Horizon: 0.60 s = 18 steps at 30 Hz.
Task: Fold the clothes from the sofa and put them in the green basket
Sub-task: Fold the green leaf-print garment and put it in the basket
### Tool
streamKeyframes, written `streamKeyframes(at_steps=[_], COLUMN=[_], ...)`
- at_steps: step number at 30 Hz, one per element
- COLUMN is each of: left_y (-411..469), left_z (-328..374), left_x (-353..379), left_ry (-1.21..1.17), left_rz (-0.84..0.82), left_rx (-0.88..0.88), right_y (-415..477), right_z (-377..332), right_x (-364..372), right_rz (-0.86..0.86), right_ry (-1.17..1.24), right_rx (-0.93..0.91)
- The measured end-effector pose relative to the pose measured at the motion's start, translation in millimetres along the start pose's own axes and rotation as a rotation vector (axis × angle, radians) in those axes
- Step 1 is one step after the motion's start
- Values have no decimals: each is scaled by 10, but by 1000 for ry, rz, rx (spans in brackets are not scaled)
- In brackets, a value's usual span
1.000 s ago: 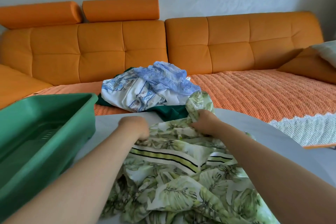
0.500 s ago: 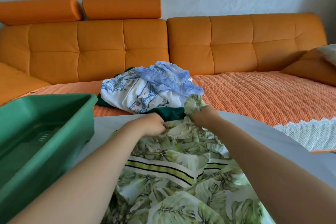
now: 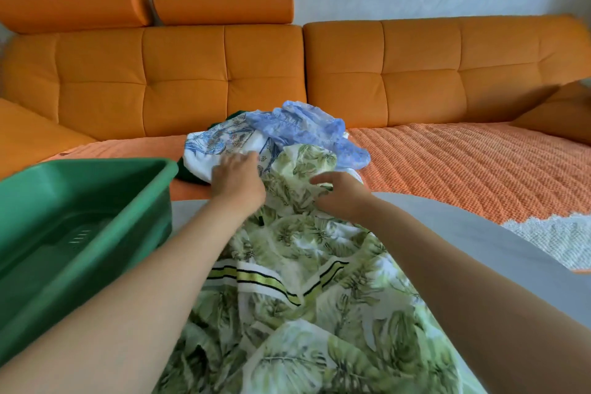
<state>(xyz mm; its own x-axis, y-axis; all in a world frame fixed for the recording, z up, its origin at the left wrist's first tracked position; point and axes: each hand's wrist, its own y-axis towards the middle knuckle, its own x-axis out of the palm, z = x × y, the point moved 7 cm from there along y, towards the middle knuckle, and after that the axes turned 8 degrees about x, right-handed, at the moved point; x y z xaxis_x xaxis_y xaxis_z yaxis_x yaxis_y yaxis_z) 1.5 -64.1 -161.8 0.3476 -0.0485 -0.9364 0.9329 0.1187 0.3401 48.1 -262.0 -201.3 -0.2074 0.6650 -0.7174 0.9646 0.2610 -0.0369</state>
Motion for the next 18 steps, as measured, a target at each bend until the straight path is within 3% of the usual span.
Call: streamKeyframes(at_steps=[2, 4, 6, 8, 14, 16, 18], left_y=[-166, -400, -629, -720, -926, -1086, -1298], left_z=[232, 344, 301, 268, 572, 681, 735], left_x=[161, 471, 669, 629, -34, -156, -176], left_ry=[-167, -235, -41, 48, -172, -275, -346], left_rz=[-88, -460, -753, -748, -401, -419, -569], left_rx=[228, 248, 198, 178, 289, 304, 263], right_y=[-37, -129, -254, -375, -892, -1125, -1407], right_z=[91, 165, 191, 177, -149, -204, -191], right_x=[81, 131, 107, 4, -302, -270, -110], right_rz=[-81, -166, -183, -146, -104, -179, -393], right_ry=[-200, -314, -395, -422, -192, -173, -149], right_rx=[12, 27, 11, -14, -85, -64, -35])
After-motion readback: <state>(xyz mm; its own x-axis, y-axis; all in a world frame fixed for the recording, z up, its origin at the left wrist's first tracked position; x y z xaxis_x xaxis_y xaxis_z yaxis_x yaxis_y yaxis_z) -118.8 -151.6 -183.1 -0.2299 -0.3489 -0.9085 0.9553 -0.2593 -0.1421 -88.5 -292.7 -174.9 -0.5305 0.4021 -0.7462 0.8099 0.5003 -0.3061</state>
